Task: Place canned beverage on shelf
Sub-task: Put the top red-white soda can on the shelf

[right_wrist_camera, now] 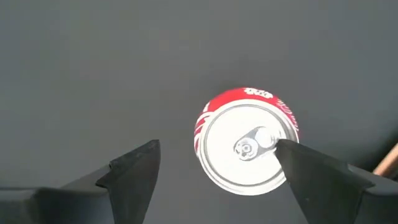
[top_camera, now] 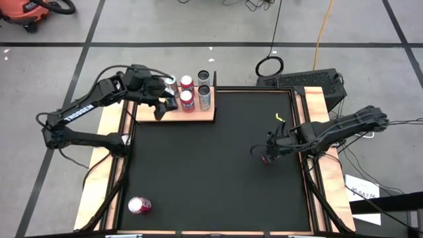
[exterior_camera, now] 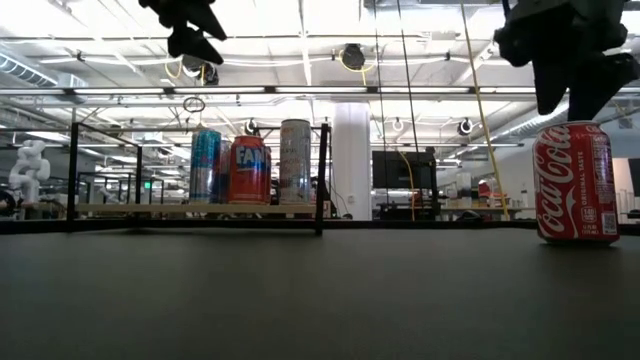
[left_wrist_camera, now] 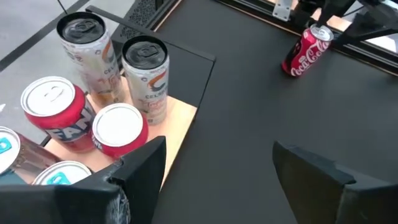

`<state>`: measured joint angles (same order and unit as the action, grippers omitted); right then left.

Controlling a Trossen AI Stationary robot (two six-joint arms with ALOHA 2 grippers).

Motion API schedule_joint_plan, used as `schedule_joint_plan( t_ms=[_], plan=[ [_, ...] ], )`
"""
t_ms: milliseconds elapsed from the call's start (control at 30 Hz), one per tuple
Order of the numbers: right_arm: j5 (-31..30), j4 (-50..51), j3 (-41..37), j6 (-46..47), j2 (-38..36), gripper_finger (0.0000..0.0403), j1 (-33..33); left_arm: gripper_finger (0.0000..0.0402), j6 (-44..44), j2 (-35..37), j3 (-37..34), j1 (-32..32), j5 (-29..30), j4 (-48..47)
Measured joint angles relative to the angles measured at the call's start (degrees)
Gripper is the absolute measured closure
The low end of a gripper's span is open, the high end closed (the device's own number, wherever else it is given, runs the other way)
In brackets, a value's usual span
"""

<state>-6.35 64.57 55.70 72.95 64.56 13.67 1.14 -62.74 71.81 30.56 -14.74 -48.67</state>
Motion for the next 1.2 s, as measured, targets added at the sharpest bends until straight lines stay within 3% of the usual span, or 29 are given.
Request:
schedule_joint_plan(
  t_ms=[233,633,1200],
  plan=[
    [-2.66,0.36,-2.30,3.15,0.04,0.0083,-0.04,0.0114,1.50,0.22,0.16,-0.32,0.27,-1.22],
    [-2.70,0.32,1.05,-0.35,0.34,0.0083,0.00,0.0114,1.60,4.33,9.94,-0.32,1.79,-8.81],
    [-5.63,8.42,6.60,-5.94,1.07,0.0082,0.02,0.0114,2.57,2.75,10.14,-0.32,2.14,-8.77]
  ],
)
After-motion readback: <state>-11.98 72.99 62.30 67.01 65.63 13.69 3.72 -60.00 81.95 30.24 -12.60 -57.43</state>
